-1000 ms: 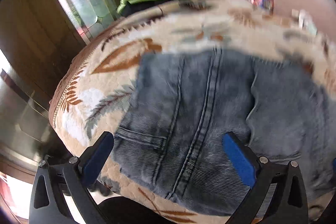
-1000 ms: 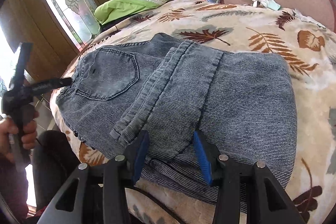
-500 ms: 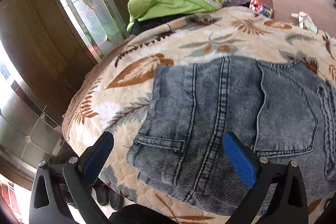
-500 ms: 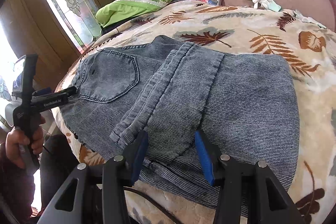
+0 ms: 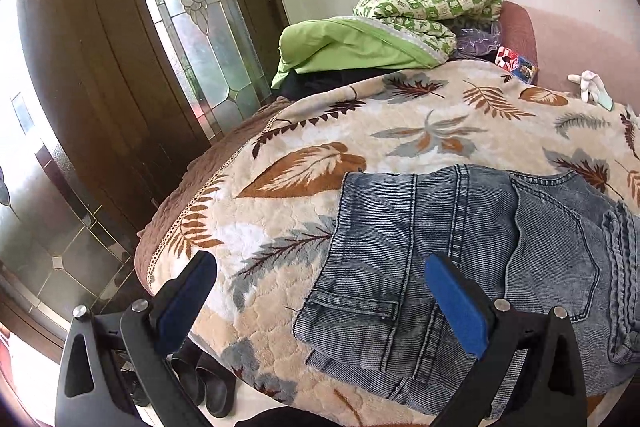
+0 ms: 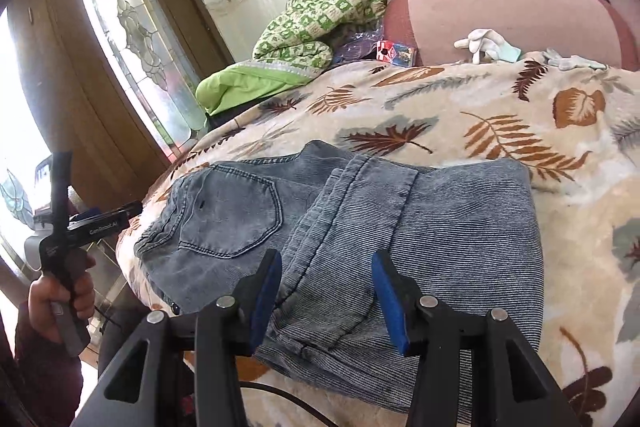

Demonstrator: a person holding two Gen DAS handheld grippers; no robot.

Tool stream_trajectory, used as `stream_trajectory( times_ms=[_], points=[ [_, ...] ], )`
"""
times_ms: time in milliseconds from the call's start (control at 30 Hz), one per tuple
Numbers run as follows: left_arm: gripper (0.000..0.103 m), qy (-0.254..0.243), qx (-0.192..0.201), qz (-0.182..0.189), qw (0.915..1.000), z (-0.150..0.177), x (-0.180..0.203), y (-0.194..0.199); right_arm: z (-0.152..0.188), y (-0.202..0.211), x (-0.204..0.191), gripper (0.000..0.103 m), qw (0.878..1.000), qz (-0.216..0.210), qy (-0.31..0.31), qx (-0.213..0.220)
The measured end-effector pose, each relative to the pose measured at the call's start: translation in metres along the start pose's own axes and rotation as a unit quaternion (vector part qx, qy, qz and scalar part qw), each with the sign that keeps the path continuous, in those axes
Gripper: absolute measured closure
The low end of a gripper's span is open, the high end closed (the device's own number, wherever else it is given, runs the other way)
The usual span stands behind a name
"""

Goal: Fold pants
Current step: 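Move the left gripper to the waistband end of the jeans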

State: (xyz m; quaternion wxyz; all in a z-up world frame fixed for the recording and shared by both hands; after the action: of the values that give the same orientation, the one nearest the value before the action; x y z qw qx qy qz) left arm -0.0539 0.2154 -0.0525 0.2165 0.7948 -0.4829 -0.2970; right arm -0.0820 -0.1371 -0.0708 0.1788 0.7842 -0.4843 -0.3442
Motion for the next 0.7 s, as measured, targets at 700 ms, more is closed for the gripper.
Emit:
stream_trajectory(
  times_ms=[700],
  points=[
    [0.000,0.013,-0.015,0.017,0.9997,-0.0032,-0.0044,0.0030,-0.0033,0.0001,0.0058,0.052,1.000,-0.006,-0.023,-0.004]
  ],
)
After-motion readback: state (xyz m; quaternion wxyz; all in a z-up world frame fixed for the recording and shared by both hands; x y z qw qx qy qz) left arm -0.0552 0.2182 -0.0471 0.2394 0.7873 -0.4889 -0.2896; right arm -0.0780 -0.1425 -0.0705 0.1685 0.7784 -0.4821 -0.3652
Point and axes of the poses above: each gripper's, at about its wrist camera, not at the fingertips, and y roughly against the way its jaws point, x to its right, z to its underside, the point moved 1 cm from there along -y, roughly the way its jaws point, and after that the axes turned 3 degrees about -z, right-handed, at the moved point
